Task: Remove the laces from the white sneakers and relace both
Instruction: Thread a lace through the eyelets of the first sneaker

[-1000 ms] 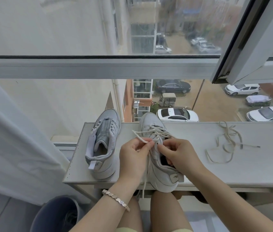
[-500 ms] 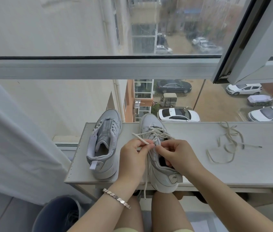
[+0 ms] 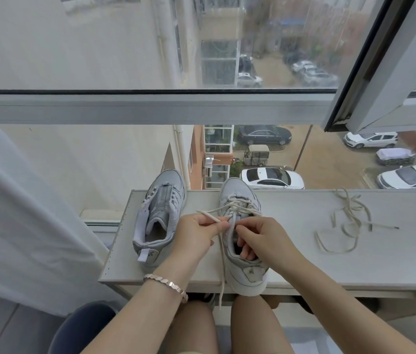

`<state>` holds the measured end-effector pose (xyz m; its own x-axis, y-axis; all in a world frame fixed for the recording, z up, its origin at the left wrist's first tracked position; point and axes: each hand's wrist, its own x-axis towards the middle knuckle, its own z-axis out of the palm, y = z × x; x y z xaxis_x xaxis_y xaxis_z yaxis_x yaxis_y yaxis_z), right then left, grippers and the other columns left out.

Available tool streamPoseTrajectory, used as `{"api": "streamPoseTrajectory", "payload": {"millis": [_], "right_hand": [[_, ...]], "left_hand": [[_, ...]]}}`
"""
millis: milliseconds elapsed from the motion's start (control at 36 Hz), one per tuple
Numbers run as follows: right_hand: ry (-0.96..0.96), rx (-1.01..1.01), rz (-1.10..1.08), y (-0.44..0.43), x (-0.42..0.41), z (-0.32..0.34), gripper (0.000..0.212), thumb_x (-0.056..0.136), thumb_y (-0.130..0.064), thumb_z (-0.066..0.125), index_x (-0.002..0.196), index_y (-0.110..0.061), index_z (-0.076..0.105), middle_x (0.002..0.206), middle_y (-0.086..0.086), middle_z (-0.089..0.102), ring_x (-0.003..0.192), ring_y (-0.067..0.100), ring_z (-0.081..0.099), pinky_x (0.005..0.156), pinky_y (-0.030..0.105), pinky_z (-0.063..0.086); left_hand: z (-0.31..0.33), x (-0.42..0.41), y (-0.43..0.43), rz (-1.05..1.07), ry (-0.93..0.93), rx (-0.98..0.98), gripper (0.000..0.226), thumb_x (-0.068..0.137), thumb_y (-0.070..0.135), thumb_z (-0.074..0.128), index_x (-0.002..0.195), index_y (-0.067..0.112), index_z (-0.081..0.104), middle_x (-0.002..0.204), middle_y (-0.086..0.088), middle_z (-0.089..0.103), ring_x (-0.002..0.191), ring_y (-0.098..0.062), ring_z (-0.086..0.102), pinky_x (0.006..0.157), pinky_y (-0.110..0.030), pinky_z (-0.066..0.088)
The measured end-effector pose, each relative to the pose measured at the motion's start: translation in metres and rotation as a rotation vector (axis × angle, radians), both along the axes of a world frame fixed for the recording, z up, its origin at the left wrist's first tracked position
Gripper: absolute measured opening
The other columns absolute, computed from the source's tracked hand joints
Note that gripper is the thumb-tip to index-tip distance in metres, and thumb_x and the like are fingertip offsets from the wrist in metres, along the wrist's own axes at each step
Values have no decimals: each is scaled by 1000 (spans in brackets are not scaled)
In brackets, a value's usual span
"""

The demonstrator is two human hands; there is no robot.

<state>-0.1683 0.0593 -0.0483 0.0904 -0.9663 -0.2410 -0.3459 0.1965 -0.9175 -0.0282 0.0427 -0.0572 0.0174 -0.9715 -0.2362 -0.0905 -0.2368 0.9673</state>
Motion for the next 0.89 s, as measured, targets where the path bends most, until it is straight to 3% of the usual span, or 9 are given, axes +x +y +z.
{"api": "streamPoseTrajectory", "payload": {"millis": [139, 278, 500, 611, 722, 889], "right_hand": [[-15, -15, -37, 1, 2, 3, 26, 93, -11, 50, 77, -20, 68, 50, -6, 59, 38, 6, 55, 41, 15, 45], [-22, -27, -41, 1, 3, 4, 27, 92, -11, 53, 75, -26, 67, 50, -5, 60, 38, 6, 54, 42, 15, 45], [-40, -25, -42, 2, 2, 4, 26, 92, -11, 55, 76, -26, 69, 48, -5, 60, 37, 5, 53, 42, 15, 45], [-31, -24, -35, 2, 4, 3, 25, 92, -12, 55, 77, -27, 68, 47, -7, 59, 37, 4, 53, 42, 14, 44], [-30, -36, -30, 2, 4, 3, 25, 92, -13, 55, 78, -29, 68, 49, -5, 60, 37, 5, 53, 42, 14, 44], [-45, -32, -24, 3, 2, 2, 27, 91, -11, 54, 78, -31, 68, 49, -5, 61, 38, 5, 54, 43, 14, 44]], "left_hand": [[5, -3, -5, -32, -19, -28, 27, 77, 4, 72, 66, 29, 71, 64, 16, 68, 60, 5, 58, 49, -8, 43], [2, -4, -3, 18, -38, -127, 16, 76, 4, 73, 73, 19, 71, 69, 3, 69, 60, -1, 60, 51, -13, 46], [-1, 4, -2, -65, -8, -135, 32, 81, 3, 68, 72, 33, 71, 67, 16, 70, 59, -1, 60, 56, -14, 49], [-4, 3, 0, -9, -36, -142, 30, 80, 5, 70, 71, 34, 71, 70, 8, 71, 66, -12, 60, 62, -25, 52], [-7, -2, 3, 93, 50, -145, 22, 78, 1, 71, 69, 22, 71, 62, 7, 69, 58, -2, 61, 52, -14, 47], [-9, -5, 1, 143, 116, -117, 24, 74, -2, 73, 63, 19, 69, 59, 6, 69, 55, 1, 60, 50, -12, 46]]}}
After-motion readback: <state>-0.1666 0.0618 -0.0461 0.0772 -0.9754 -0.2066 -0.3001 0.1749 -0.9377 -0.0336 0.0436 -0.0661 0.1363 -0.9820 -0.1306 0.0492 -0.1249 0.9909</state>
